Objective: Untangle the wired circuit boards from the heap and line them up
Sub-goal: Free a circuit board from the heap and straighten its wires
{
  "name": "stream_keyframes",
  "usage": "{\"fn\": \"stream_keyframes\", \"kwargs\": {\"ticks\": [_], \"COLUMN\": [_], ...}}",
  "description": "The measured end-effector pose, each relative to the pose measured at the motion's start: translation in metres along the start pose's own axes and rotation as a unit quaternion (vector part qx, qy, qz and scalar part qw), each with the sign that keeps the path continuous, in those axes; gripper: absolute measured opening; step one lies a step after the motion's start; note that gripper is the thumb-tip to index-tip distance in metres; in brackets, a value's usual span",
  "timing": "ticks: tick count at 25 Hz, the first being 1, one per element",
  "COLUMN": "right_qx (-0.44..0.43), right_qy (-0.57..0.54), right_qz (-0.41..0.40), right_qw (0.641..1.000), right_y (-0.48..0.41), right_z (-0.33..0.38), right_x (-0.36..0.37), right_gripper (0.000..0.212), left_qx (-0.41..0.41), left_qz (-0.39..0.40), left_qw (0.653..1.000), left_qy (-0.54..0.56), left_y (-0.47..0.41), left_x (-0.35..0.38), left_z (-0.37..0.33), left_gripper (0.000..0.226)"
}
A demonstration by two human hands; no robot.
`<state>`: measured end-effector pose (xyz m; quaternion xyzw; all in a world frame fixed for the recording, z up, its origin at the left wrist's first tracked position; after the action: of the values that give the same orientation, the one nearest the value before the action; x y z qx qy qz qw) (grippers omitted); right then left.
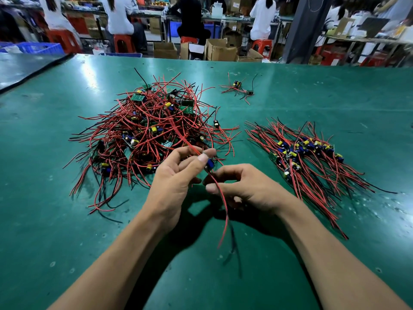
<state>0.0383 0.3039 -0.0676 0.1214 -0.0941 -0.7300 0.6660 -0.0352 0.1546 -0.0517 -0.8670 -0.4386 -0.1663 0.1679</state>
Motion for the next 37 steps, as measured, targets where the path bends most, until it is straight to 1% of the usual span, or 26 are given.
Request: {"fn": "stream_keyframes", "kwargs": {"ticks": [2,4,5,7,9,11,12,14,15,16,18,20,24,26,29,32,34,37], "right_qx": [-0.042,-0.082,-0.096,-0.107,-0.099,-0.087,-0.079,-0.055,-0.045,-0.035,-0.015,0.002,0.001,-0.009,-0.022,-0.029,-0.027,-0.022], "right_qy": [-0.028,-0.04,-0.056,-0.114,-0.172,-0.212,-0.229,-0.249,-0.245,-0.231,-0.187,-0.146,-0.138,-0.143,-0.14,-0.131,-0.118,-0.101], "right_qz": [-0.026,-0.074,-0.093,-0.112,-0.106,-0.083,-0.068,-0.039,-0.026,-0.017,-0.008,-0.012,-0.033,-0.039,-0.044,-0.054,-0.057,-0.054], "right_qw": [0.998,0.993,0.989,0.981,0.974,0.97,0.968,0.966,0.968,0.972,0.982,0.989,0.99,0.989,0.989,0.989,0.991,0.993], "right_y": [0.001,-0.001,-0.001,-0.003,-0.004,-0.003,-0.001,0.002,0.004,0.006,0.008,0.01,0.009,0.008,0.006,0.004,0.003,0.001], "right_z": [0.005,0.009,0.009,0.011,0.013,0.016,0.017,0.018,0.018,0.018,0.018,0.019,0.02,0.019,0.017,0.015,0.013,0.01], "right_x": [0.002,0.003,0.004,0.007,0.009,0.007,0.004,0.0,-0.002,-0.002,-0.005,-0.007,-0.012,-0.014,-0.016,-0.014,-0.012,-0.01], "right_gripper": [0.023,0.029,0.032,0.027,0.018,0.019,0.022,0.022,0.02,0.017,0.015,0.016,0.016,0.013,0.016,0.02,0.022,0.014], "left_qx": [0.004,0.013,0.019,0.028,0.031,0.018,0.003,-0.036,-0.061,-0.088,-0.151,-0.178,-0.153,-0.159,-0.174,-0.174,-0.171,-0.161], "left_qz": [-0.034,-0.057,-0.063,-0.067,-0.052,-0.028,-0.018,0.001,0.008,0.015,0.036,0.057,0.083,0.099,0.113,0.11,0.095,0.059], "left_qw": [0.999,0.998,0.997,0.996,0.996,0.996,0.996,0.997,0.997,0.996,0.988,0.982,0.984,0.982,0.978,0.978,0.98,0.984], "left_qy": [0.005,-0.019,-0.032,-0.045,-0.06,-0.083,-0.09,-0.07,-0.046,-0.019,0.018,0.013,0.03,0.036,0.025,-0.003,-0.022,-0.036], "left_y": [-0.002,-0.003,-0.002,-0.001,0.0,0.002,0.002,0.004,0.004,0.003,0.002,0.001,0.004,0.006,0.007,0.006,0.006,0.007], "left_x": [-0.003,-0.004,-0.003,-0.002,-0.001,0.0,0.0,0.002,0.003,0.003,0.004,0.004,0.003,0.003,0.004,0.005,0.006,0.009], "left_z": [0.0,0.0,0.0,-0.001,0.001,0.003,0.005,0.007,0.007,0.008,0.005,0.004,0.008,0.008,0.009,0.012,0.013,0.015], "left_gripper": [0.026,0.031,0.033,0.039,0.045,0.046,0.041,0.024,0.018,0.02,0.038,0.046,0.028,0.02,0.015,0.016,0.016,0.016]}}
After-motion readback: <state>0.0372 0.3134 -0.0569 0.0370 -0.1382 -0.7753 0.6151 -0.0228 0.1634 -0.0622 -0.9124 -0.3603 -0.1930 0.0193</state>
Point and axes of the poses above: each hand's wrist, its own y-axis away from the middle knuckle, its own x-axis out of the palm, z = x × y, the point moved 1 cm from there along -y, towards the middle knuckle, and after that the axes turned 7 degrees about x, right-handed, at the moved point
